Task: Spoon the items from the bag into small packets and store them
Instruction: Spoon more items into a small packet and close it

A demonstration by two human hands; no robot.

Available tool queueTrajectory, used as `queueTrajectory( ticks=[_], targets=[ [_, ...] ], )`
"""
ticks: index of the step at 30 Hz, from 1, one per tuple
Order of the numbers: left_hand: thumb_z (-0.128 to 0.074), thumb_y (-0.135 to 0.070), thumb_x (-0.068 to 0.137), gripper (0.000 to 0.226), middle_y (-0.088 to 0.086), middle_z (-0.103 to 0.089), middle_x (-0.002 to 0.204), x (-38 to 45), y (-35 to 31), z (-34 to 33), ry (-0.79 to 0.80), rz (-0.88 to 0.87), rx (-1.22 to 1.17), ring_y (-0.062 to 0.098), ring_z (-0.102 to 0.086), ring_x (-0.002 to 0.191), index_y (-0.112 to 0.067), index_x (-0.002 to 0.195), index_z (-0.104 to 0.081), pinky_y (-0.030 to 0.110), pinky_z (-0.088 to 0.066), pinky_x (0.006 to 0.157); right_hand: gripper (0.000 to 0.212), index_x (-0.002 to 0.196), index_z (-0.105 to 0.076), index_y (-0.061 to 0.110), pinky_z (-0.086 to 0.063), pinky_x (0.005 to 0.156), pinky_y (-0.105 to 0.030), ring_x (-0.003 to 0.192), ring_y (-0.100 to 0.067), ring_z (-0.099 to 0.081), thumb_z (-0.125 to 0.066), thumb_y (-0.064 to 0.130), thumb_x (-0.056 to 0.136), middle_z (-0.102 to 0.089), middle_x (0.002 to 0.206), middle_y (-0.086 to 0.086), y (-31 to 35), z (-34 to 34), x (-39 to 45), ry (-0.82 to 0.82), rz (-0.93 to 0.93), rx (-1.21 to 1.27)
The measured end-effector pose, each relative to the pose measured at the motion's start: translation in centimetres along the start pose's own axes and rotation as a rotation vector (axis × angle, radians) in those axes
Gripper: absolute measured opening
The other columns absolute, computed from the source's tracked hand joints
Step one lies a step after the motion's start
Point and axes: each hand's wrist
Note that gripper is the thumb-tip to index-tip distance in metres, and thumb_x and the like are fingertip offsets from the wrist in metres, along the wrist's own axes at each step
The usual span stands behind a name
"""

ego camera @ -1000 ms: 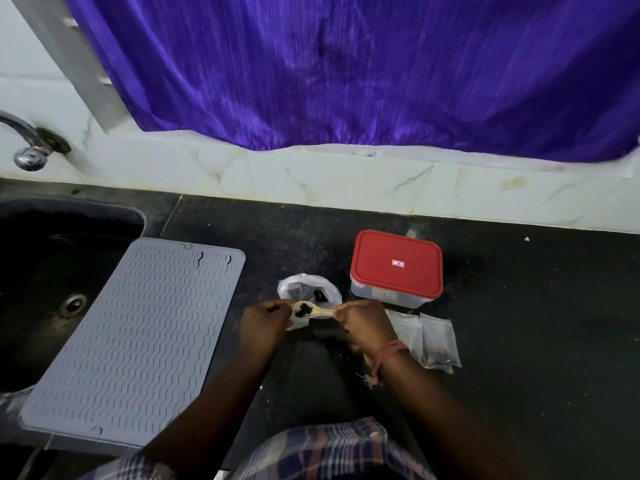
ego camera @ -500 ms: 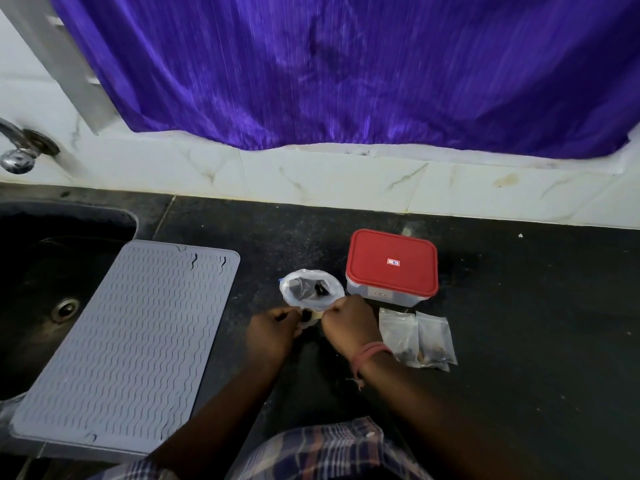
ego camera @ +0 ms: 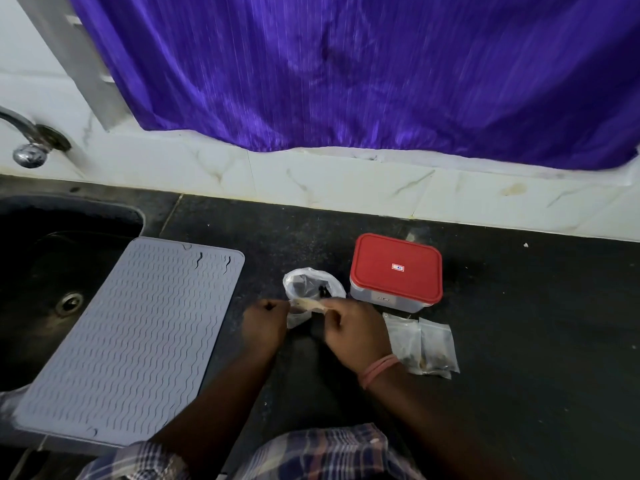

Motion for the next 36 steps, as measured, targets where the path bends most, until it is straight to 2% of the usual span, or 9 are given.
queueTrajectory(
  ticks=[4, 11, 14, 19, 21, 24, 27, 30, 36],
  targets=[
    [-0.062, -0.025, 0.094, 0.010, 0.004, -0.070, 0.090, 0.4, -0.3, 0.0, 0.040, -0.008, 0.029, 0.021, -0.067, 0.086, -0.017, 0.094, -0.068, 0.038, -0.055, 0.075, 0.022, 0.102, -0.078, 0.022, -0.057, 0.082, -0.036, 0.085, -0.009, -0.070, -0.062, 0.021, 0.087, -0.077, 0.092, 0.007, -1.7, 0.2, 0.7, -0.105, -0.197, 0.215],
    [-0.050, -0.025, 0.103, 0.013, 0.003, -0.064, 0.094, 1.2, 0.1, -0.3, 0.005, -0.072, 0.147, 0.016, -0.063, 0.086, -0.019, 0.100, -0.060, 0.036, -0.054, 0.074, 0.024, 0.102, -0.075, 0.021, -0.057, 0.076, -0.035, 0.082, -0.017, -0.070, -0.057, 0.023, 0.087, -0.076, 0.089, 0.000, -2.4, 0.0, 1.5, -0.040, -0.128, -0.017],
    [-0.042, -0.027, 0.106, 0.026, 0.009, -0.067, 0.102, 1.8, 0.2, -0.7, 0.049, -0.015, 0.195, 0.021, -0.064, 0.091, -0.016, 0.103, -0.064, 0.045, -0.055, 0.090, 0.023, 0.095, -0.070, 0.020, -0.056, 0.072, -0.035, 0.082, -0.020, -0.069, -0.050, 0.027, 0.088, -0.072, 0.087, -0.001, -2.0, -0.8, 1.7, 0.118, -0.133, -0.216],
    [-0.062, -0.054, 0.091, 0.043, 0.007, -0.075, 0.091, 0.9, 0.8, -2.5, 0.462, 0.158, -0.055, 0.015, -0.070, 0.081, -0.013, 0.099, -0.076, 0.029, -0.052, 0.072, 0.022, 0.077, -0.072, 0.012, -0.055, 0.072, -0.031, 0.073, -0.018, -0.067, -0.055, 0.025, 0.080, -0.070, 0.073, -0.002, -1.3, -1.7, 2.2, 0.178, -0.392, 0.088],
    [-0.074, -0.046, 0.081, 0.041, 0.010, -0.076, 0.093, 1.0, 1.2, -2.7, 0.473, 0.184, -0.131, 0.017, -0.072, 0.082, -0.010, 0.100, -0.075, 0.024, -0.055, 0.069, 0.018, 0.070, -0.070, 0.013, -0.050, 0.068, -0.027, 0.067, -0.013, -0.064, -0.057, 0.020, 0.080, -0.067, 0.066, 0.002, -1.3, -1.7, 2.4, 0.170, -0.448, 0.205],
    [-0.077, -0.034, 0.079, 0.039, 0.011, -0.077, 0.096, 1.7, 1.3, -2.9, 0.306, 0.117, -0.012, 0.022, -0.073, 0.089, -0.005, 0.105, -0.076, 0.031, -0.060, 0.080, 0.020, 0.075, -0.069, 0.014, -0.045, 0.062, -0.027, 0.067, -0.018, -0.064, -0.051, 0.022, 0.080, -0.069, 0.071, -0.002, -1.9, -1.4, 2.0, 0.084, -0.267, 0.034],
    [-0.069, -0.048, 0.080, 0.041, 0.008, -0.077, 0.096, 1.5, 0.7, -3.1, 0.289, -0.012, 0.210, 0.024, -0.073, 0.092, -0.013, 0.099, -0.078, 0.042, -0.058, 0.090, 0.024, 0.087, -0.067, 0.019, -0.045, 0.060, -0.030, 0.072, -0.023, -0.066, -0.045, 0.027, 0.083, -0.070, 0.079, -0.002, -2.7, -1.5, 1.6, 0.049, -0.066, -0.220],
    [-0.064, -0.036, 0.090, 0.029, 0.009, -0.076, 0.096, 1.1, 0.2, -3.5, 0.263, -0.089, 0.375, 0.026, -0.072, 0.092, -0.012, 0.100, -0.075, 0.043, -0.058, 0.089, 0.020, 0.090, -0.067, 0.022, -0.044, 0.061, -0.030, 0.076, -0.023, -0.068, -0.048, 0.029, 0.087, -0.071, 0.083, -0.001, -3.4, -1.8, 1.4, 0.067, -0.018, -0.313],
    [-0.075, -0.051, 0.078, 0.043, 0.007, -0.078, 0.094, 0.8, 1.5, -3.5, 0.337, 0.100, 0.090, 0.021, -0.074, 0.089, -0.014, 0.099, -0.077, 0.039, -0.058, 0.090, 0.018, 0.085, -0.067, 0.020, -0.043, 0.062, -0.029, 0.075, -0.022, -0.067, -0.049, 0.026, 0.086, -0.070, 0.080, -0.001, -3.6, -2.3, 1.4, 0.058, -0.043, -0.246]
  ],
)
Point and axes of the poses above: each hand's wrist, its own x-axis towards the middle knuckle, its own z-axis out of the back of the hand, y = z × x
